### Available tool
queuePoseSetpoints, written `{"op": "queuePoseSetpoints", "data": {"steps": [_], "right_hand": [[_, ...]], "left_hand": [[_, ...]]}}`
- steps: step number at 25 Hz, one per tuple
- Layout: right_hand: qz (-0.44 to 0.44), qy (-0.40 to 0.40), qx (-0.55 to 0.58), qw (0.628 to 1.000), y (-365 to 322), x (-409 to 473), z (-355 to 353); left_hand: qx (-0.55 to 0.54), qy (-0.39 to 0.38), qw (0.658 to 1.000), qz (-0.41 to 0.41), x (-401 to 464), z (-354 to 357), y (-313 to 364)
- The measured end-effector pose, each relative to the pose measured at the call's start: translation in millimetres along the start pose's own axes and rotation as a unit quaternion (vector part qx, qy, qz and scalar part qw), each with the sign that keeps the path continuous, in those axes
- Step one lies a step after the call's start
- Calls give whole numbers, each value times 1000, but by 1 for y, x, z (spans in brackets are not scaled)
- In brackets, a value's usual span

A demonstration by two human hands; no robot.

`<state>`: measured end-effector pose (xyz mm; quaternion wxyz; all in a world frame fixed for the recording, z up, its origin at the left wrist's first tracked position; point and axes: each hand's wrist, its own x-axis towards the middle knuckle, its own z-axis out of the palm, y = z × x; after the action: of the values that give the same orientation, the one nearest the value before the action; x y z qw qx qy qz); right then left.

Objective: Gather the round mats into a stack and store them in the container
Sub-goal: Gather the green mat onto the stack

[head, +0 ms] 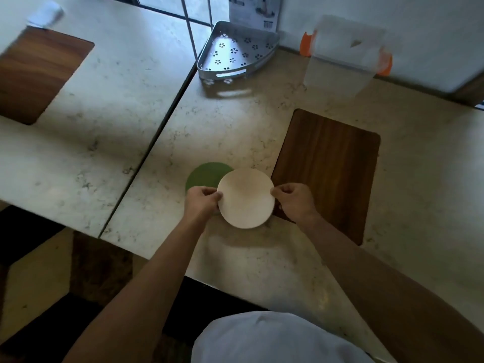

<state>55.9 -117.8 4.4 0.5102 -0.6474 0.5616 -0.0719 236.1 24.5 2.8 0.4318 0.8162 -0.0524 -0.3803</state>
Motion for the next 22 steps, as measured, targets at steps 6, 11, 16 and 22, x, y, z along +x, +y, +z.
{"op": "queuePoseSetpoints", "data": {"steps": [6,11,16,22], "right_hand": [[-43,-39,-13,998,-43,27,56],[-53,-48,-80,994,-53,38,82],[-42,-20,-118,992,-47,40,88],[-43,-16,-132,990,-43,44,85]], "left_hand": [[-4,92,996,0,28,-53,5],[16,115,993,-22,42,-71,-7],[37,130,990,-25,39,-66,-17],[41,135,990,-20,38,-59,-19]]}}
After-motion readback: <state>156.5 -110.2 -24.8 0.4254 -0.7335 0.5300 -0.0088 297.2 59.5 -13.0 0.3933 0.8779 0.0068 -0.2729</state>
